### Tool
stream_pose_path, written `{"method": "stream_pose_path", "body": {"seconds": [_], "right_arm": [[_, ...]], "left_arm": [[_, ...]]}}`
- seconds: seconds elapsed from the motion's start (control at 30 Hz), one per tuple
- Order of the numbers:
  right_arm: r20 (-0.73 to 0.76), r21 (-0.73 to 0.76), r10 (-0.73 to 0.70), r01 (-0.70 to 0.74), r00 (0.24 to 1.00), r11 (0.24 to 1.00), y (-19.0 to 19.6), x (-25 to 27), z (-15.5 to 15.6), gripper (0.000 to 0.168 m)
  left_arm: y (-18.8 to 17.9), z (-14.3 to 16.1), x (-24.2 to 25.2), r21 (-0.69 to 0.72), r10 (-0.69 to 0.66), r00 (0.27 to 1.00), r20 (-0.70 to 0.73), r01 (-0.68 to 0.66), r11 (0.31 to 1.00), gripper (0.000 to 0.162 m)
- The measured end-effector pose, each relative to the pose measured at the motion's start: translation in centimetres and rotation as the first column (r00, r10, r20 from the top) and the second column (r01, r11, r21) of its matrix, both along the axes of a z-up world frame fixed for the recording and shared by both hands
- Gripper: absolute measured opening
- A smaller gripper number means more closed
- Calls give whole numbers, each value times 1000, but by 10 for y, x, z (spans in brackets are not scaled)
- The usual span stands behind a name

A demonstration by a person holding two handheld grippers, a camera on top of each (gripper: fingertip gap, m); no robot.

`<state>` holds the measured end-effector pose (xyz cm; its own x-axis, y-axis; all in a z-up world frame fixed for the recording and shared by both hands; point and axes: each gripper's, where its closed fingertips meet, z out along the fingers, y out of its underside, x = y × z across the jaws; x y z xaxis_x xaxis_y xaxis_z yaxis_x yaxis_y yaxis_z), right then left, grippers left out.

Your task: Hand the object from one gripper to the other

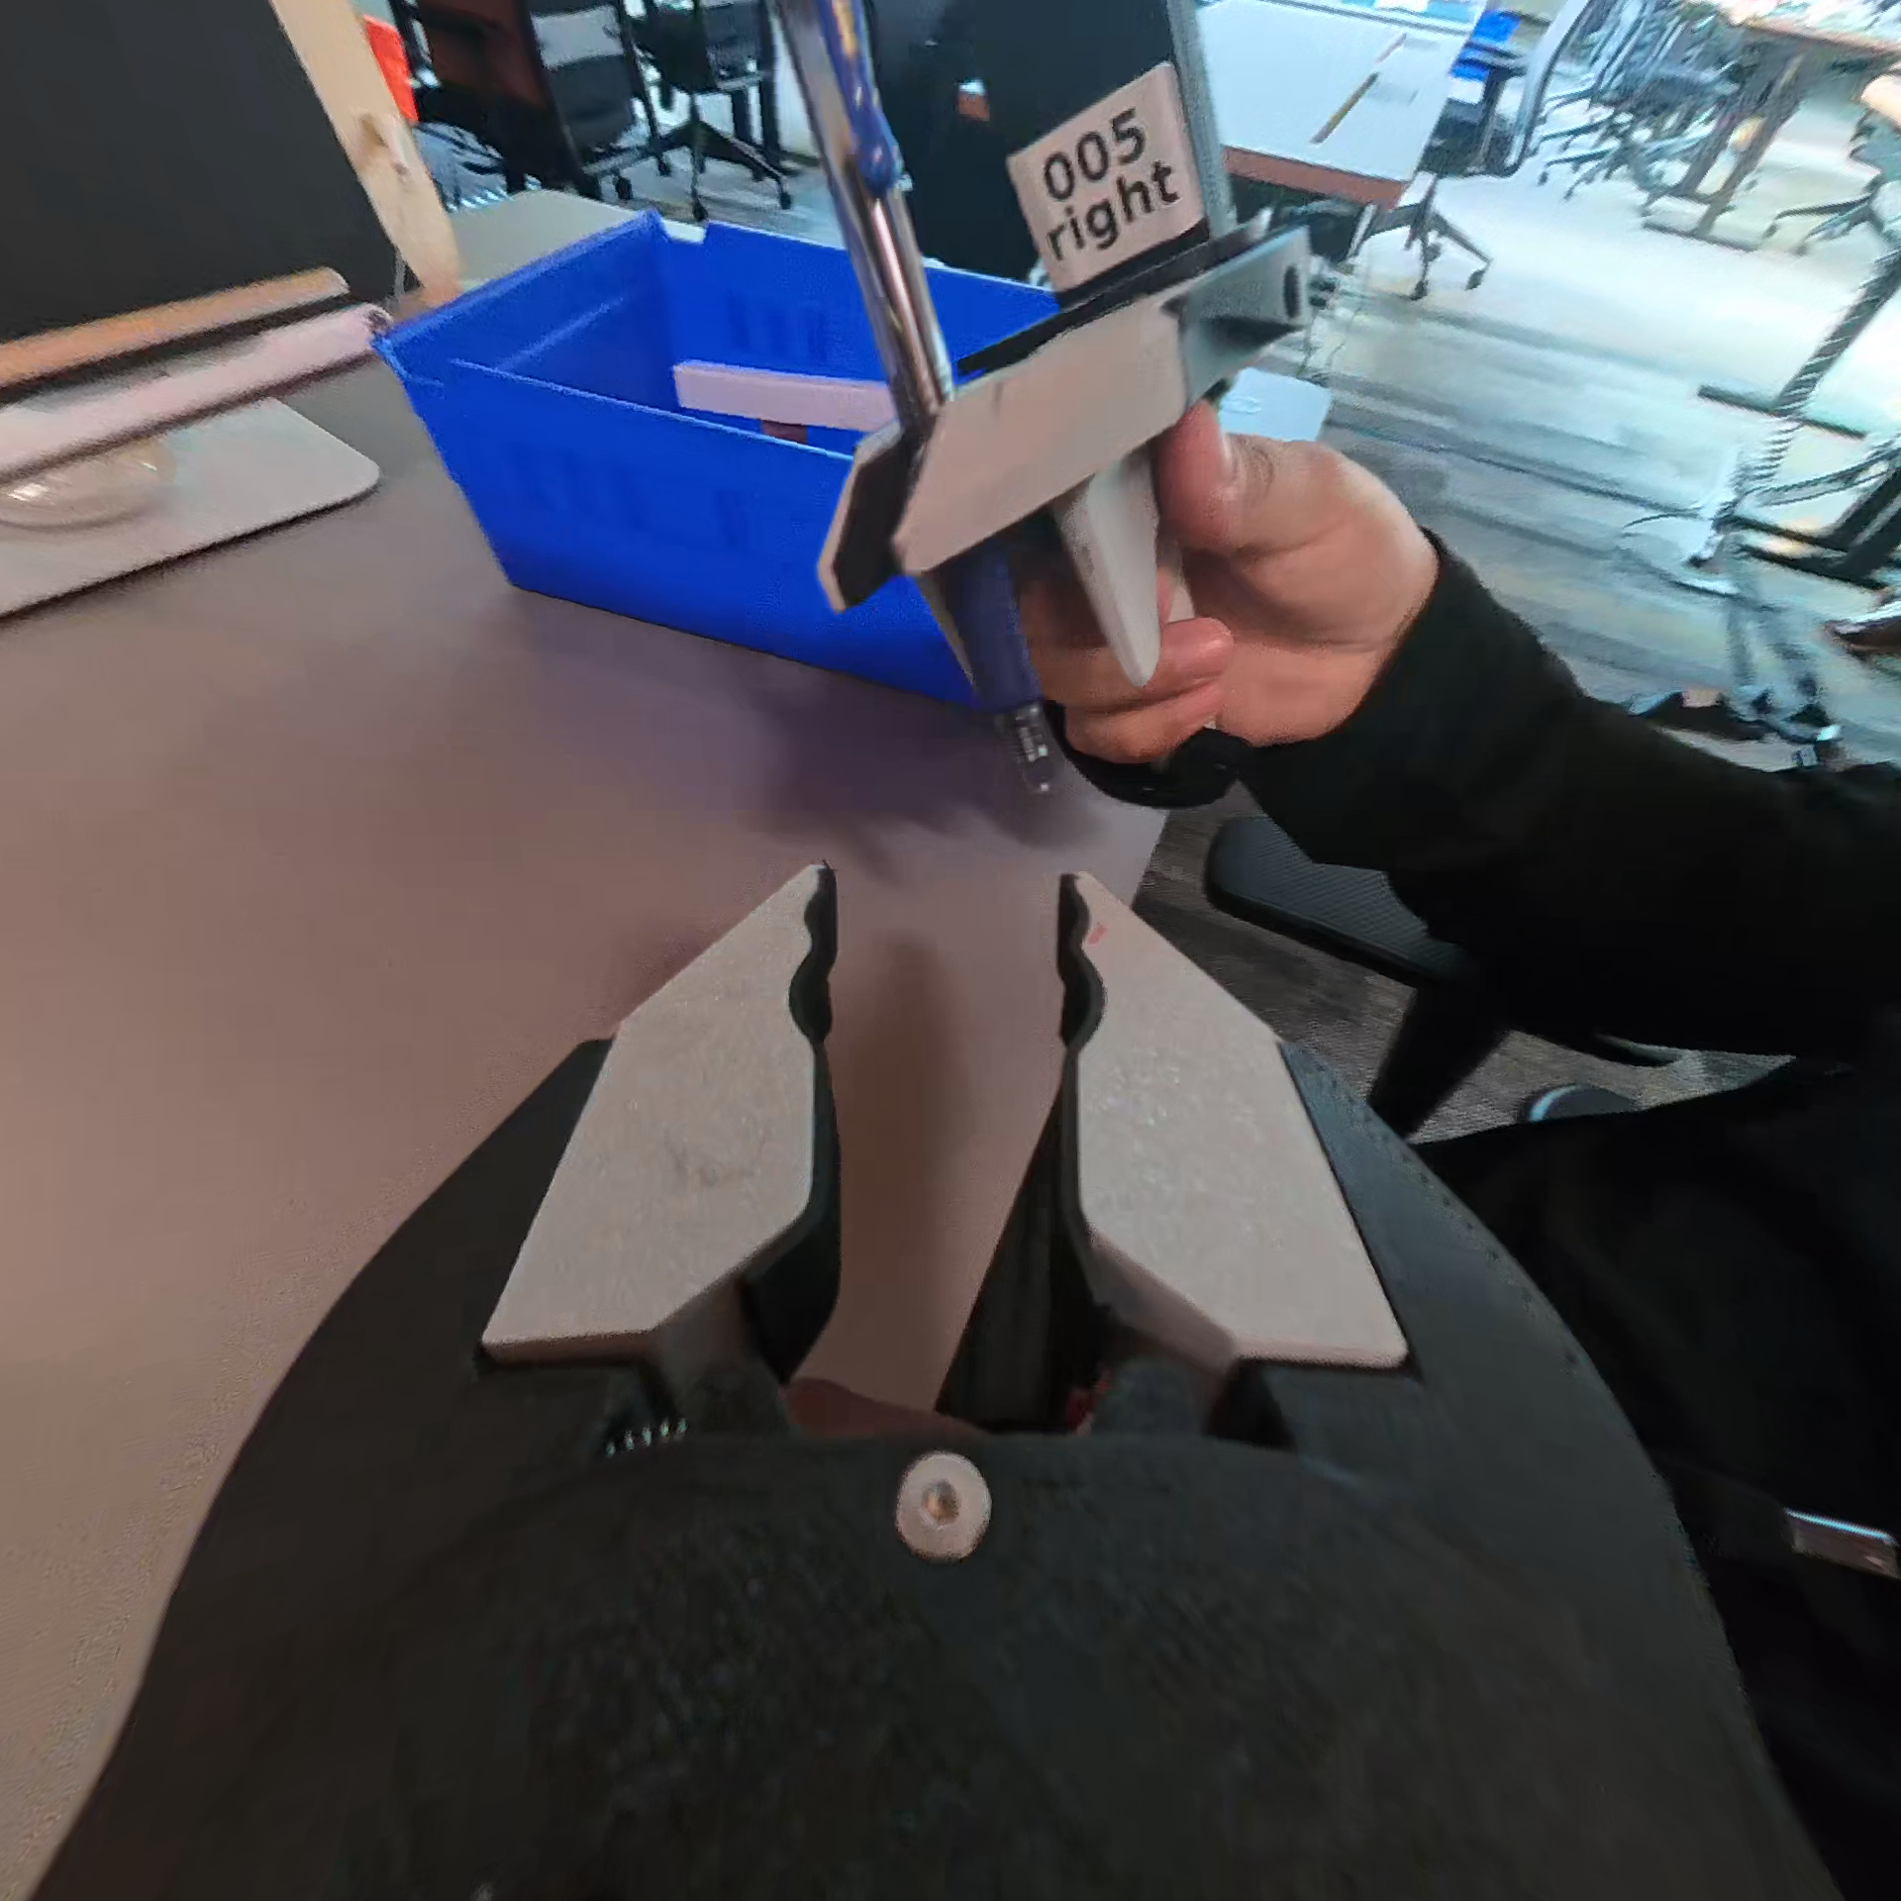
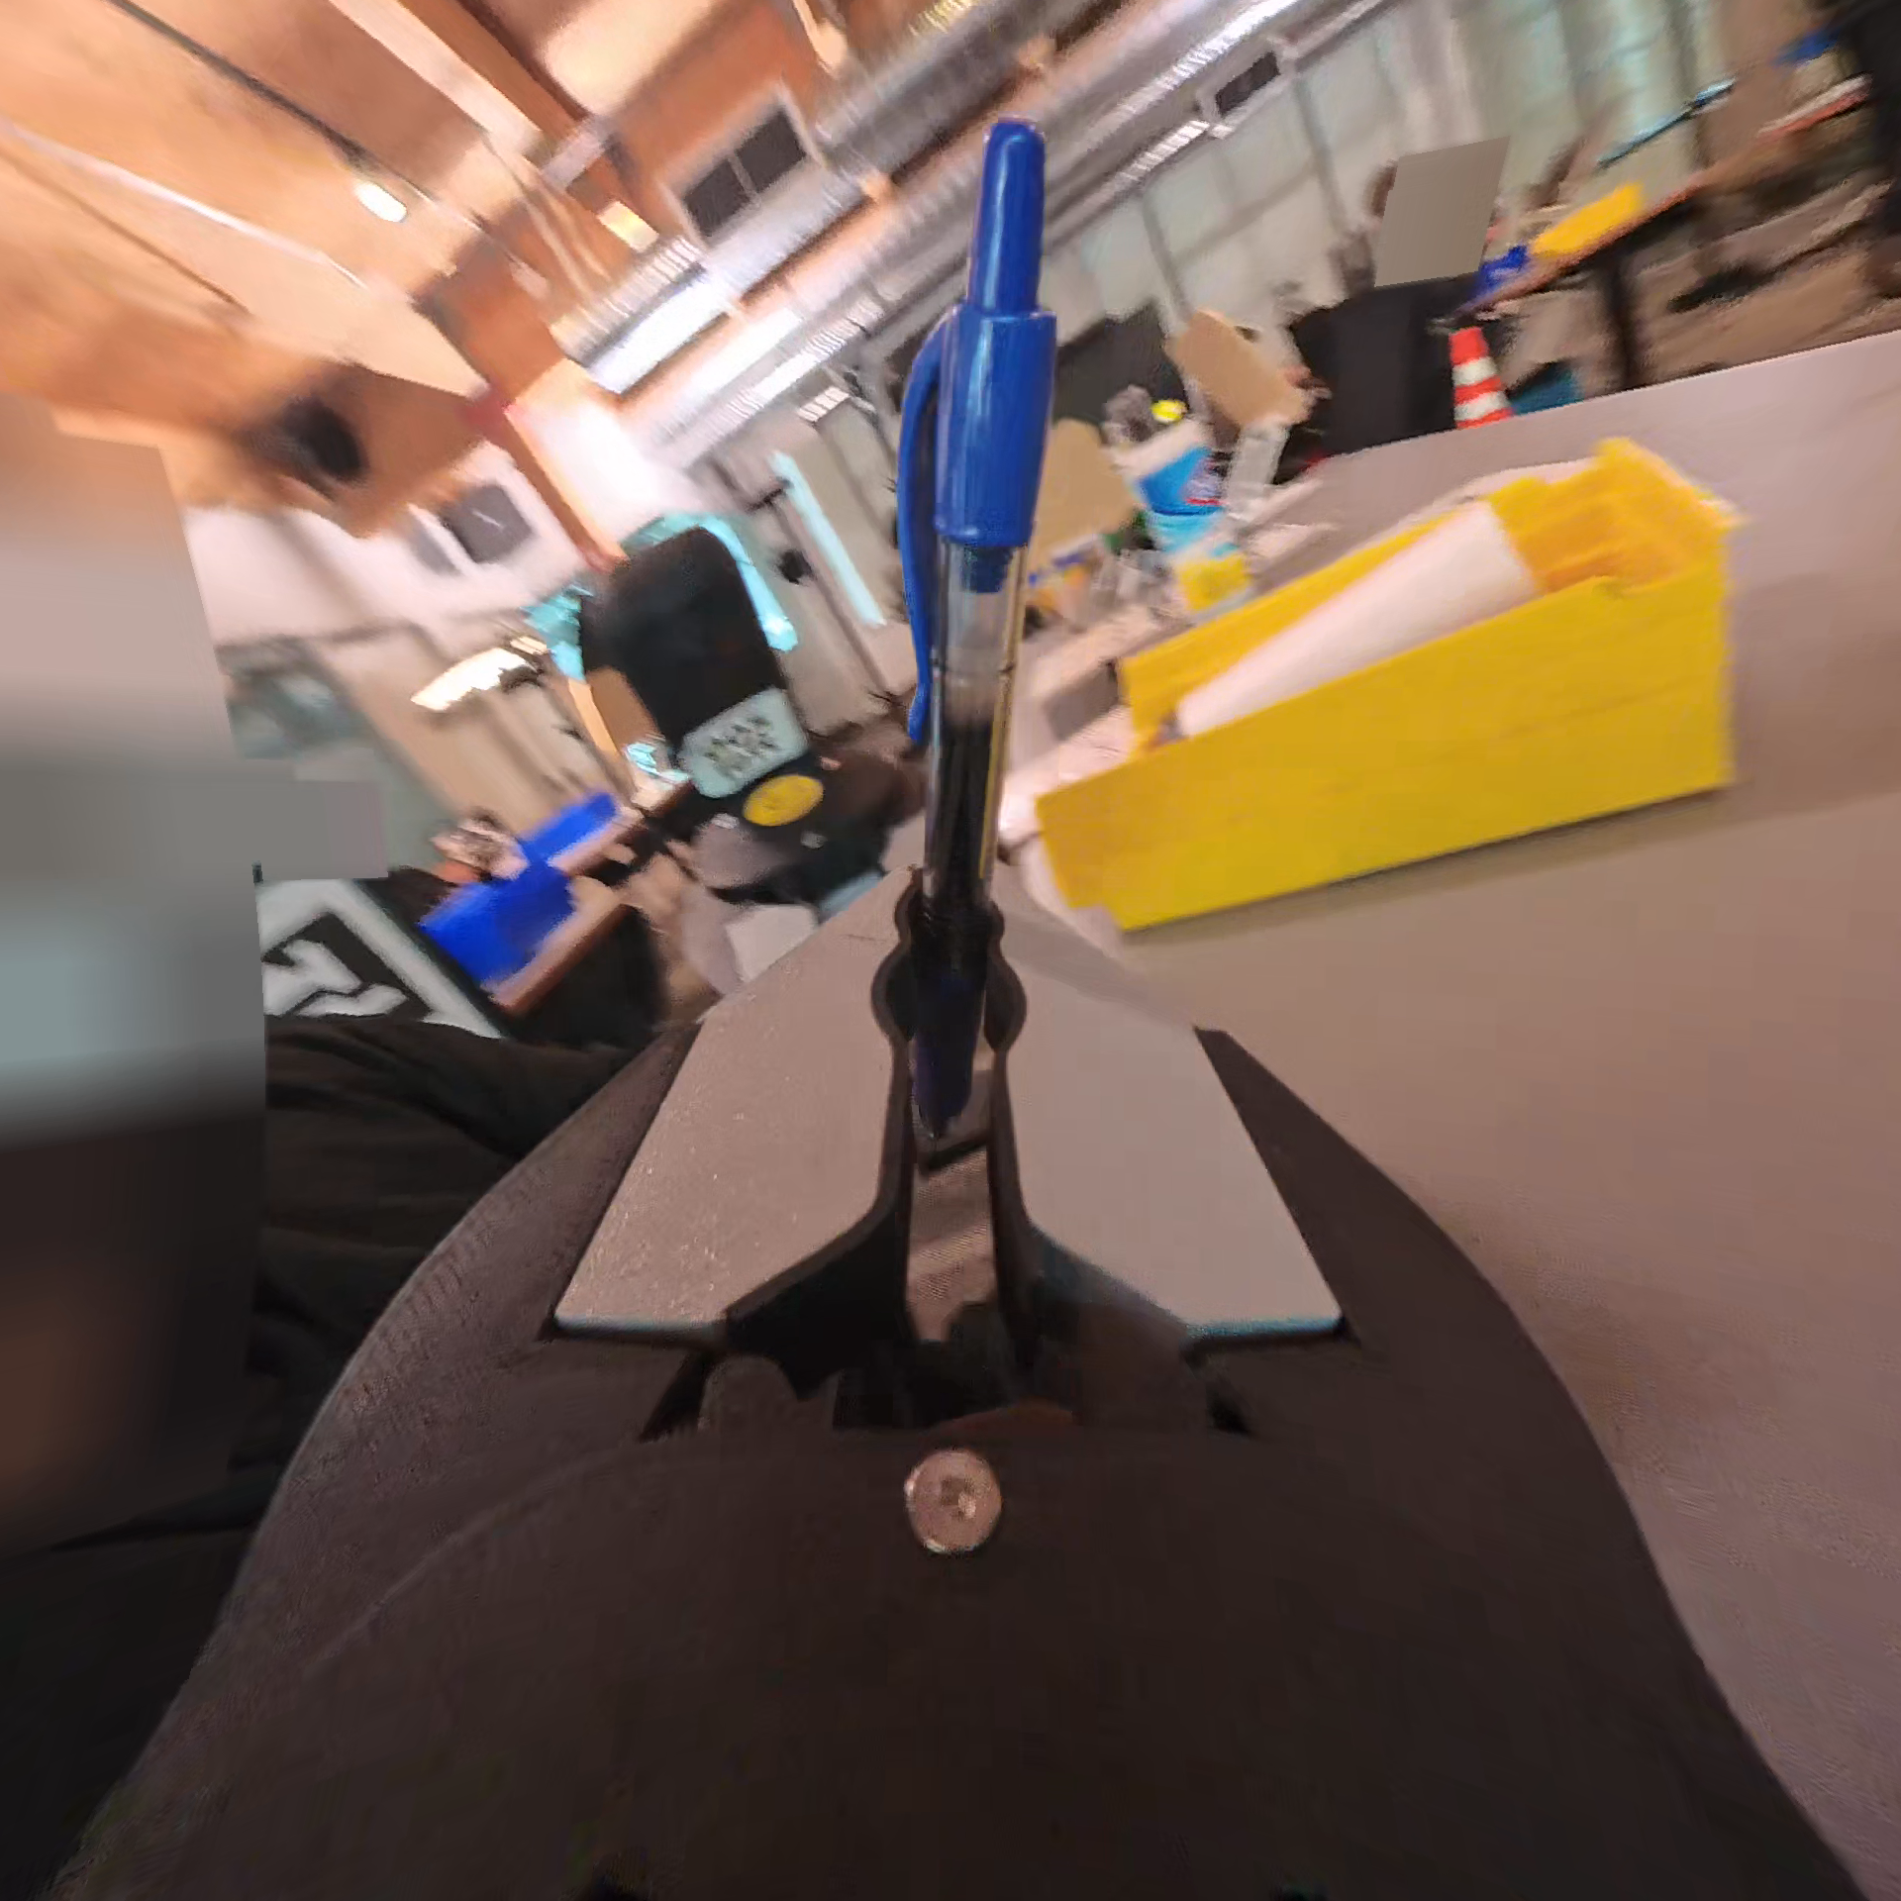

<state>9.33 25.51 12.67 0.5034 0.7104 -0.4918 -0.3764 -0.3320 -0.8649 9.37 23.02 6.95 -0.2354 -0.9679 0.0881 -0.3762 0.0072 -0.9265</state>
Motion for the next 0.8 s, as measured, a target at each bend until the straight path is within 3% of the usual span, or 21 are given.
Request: {"method": "stream_pose_path", "body": {"seconds": [0.1,0.27,0.33,0.43,0.53,0.6,0.63,0.73,0.8], "right_arm": [[-96,10,84,-84,992,996,-9,-8,11,5],[-41,13,96,-95,995,995,-9,-19,7,5],[-30,4,108,-108,994,994,-9,-24,4,5],[13,-13,69,-69,998,998,-4,-23,-3,5],[62,-47,27,-24,998,999,0,-12,-10,20],[110,-73,-22,30,994,997,4,0,-16,37],[148,-80,-45,57,988,995,5,5,-21,36],[276,-87,-87,115,957,990,6,15,-32,37],[407,-74,-153,199,901,977,10,27,-43,37]], "left_arm": [[-16,7,0,-112,-82,996,33,85,990,40],[-31,27,-5,-319,-174,978,111,201,926,31],[-24,25,-2,-326,-143,984,107,171,930,10],[-14,20,1,-277,-106,990,93,128,952,9],[4,20,3,-155,-9,996,94,24,988,8],[24,19,2,23,91,991,101,-94,995,8],[34,18,1,126,137,985,108,-150,981,8],[55,19,-3,432,236,961,146,-277,859,8],[59,20,-4,543,258,951,169,-308,782,8]]}}
